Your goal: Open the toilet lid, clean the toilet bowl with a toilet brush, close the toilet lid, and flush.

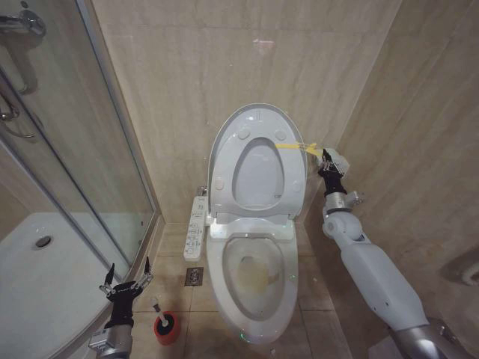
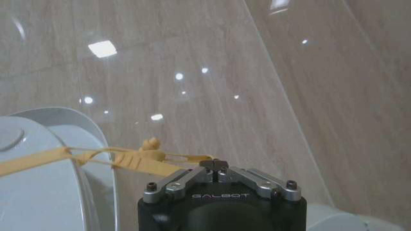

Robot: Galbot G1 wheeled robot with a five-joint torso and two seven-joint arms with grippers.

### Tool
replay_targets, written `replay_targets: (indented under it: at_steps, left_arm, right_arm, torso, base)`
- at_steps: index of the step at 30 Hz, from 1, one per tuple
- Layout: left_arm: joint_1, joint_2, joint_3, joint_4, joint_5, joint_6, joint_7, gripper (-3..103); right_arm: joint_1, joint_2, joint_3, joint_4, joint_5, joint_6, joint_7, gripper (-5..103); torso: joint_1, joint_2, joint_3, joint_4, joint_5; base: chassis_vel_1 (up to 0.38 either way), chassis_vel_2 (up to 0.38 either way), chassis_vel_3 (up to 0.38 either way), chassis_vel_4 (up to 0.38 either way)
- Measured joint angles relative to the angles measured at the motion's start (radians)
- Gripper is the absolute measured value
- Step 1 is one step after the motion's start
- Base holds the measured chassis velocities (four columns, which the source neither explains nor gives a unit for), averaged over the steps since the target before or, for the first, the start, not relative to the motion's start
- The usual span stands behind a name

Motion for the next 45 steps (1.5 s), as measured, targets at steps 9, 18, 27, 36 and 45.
replay_targets:
  at_steps: [9,18,27,36,45]
  left_arm:
    - [-0.009,0.003,-0.002,0.013,-0.005,-0.005,0.000,100]
    - [-0.006,0.005,-0.003,0.015,-0.006,-0.011,0.000,100]
    - [-0.008,0.001,0.003,0.013,-0.006,-0.011,0.000,100]
    - [-0.002,0.005,0.001,-0.001,-0.006,-0.011,0.000,100]
    - [0.012,0.001,0.008,-0.028,-0.005,-0.012,0.000,100]
  right_arm:
    - [0.073,0.020,-0.053,-0.075,-0.013,0.004,0.000,0]
    - [0.083,0.000,-0.068,-0.062,-0.016,-0.012,0.017,25]
    - [-0.006,-0.067,-0.039,0.089,0.008,-0.015,0.030,52]
    - [-0.248,-0.160,0.028,0.310,0.009,0.017,0.018,80]
    - [-0.430,-0.167,0.093,0.494,-0.004,0.029,0.016,100]
  torso:
    - [0.000,0.000,0.000,-0.0007,0.0002]
    - [0.000,-0.001,0.001,-0.0011,0.0004]
    - [0.001,-0.001,0.001,-0.0004,0.0006]
    - [0.000,-0.001,0.000,-0.0006,0.0004]
    - [0.000,0.000,0.000,0.0001,0.0001]
  base:
    - [0.000,0.000,0.000,0.000]
    - [0.000,0.000,0.000,0.000]
    - [0.000,0.000,0.000,0.000]
    - [0.000,0.000,0.000,0.000]
    - [0.000,0.000,0.000,0.000]
